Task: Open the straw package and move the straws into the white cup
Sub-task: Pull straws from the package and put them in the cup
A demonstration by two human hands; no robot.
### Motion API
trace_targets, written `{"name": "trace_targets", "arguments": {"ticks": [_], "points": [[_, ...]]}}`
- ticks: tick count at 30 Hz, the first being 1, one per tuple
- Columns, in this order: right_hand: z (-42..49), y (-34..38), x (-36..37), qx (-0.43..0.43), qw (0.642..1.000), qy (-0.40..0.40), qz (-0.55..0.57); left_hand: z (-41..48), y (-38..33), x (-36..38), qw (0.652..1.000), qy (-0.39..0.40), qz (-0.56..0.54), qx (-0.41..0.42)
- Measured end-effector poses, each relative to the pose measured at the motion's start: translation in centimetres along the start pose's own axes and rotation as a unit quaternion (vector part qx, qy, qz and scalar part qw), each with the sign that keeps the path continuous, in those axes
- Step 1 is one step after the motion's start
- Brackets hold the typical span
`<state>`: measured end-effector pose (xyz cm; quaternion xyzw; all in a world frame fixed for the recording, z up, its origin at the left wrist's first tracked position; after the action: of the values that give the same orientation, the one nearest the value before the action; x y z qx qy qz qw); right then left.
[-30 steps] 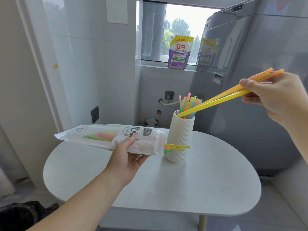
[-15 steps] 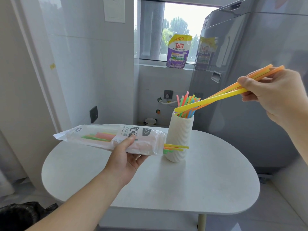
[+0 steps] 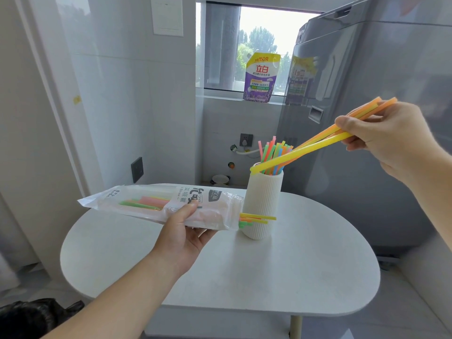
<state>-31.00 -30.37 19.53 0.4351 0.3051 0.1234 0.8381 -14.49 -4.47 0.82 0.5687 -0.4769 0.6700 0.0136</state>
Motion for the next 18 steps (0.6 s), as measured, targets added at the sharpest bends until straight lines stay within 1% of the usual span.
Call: {"name": "trace_targets", "arguments": {"ticks": [4,9,12,16,18], "points": [[1.4,1.3,1.6,0.008,0.998,0.06,-0.032,-0.1,0.0,0.0,1.0,0.0,0.001,-0.001],[3.0,1.6,4.8,0.054,0.985,0.145,-0.081,0.0,-0.2,-0.1,1.0,0.001,0.001,-0.004],[3.3,1.0,6.4,0.073,0.977,0.17,-0.104,0.1,-0.5,-0.4,1.0,-0.002,0.005,-0.002],[2.9,-0.4,7.7,0.094,0.969,0.203,-0.108,0.2,-0.9,-1.0,1.0,-0.005,0.008,0.001],[2.5,-0.7,7.9,0.098,0.968,0.207,-0.102,0.3,-1.0,-1.1,1.0,-0.007,0.007,0.0]]}}
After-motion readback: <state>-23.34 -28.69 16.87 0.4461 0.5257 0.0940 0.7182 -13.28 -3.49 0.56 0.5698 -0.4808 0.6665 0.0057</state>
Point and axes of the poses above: each hand's wrist, its own z-axis towards the middle knuckle, its own x-axis out of the palm, y = z × x, the point moved 1 cm from there along z, towards the middle knuckle, and after that the axes turned 8 degrees about y, right-handed, at the moved point
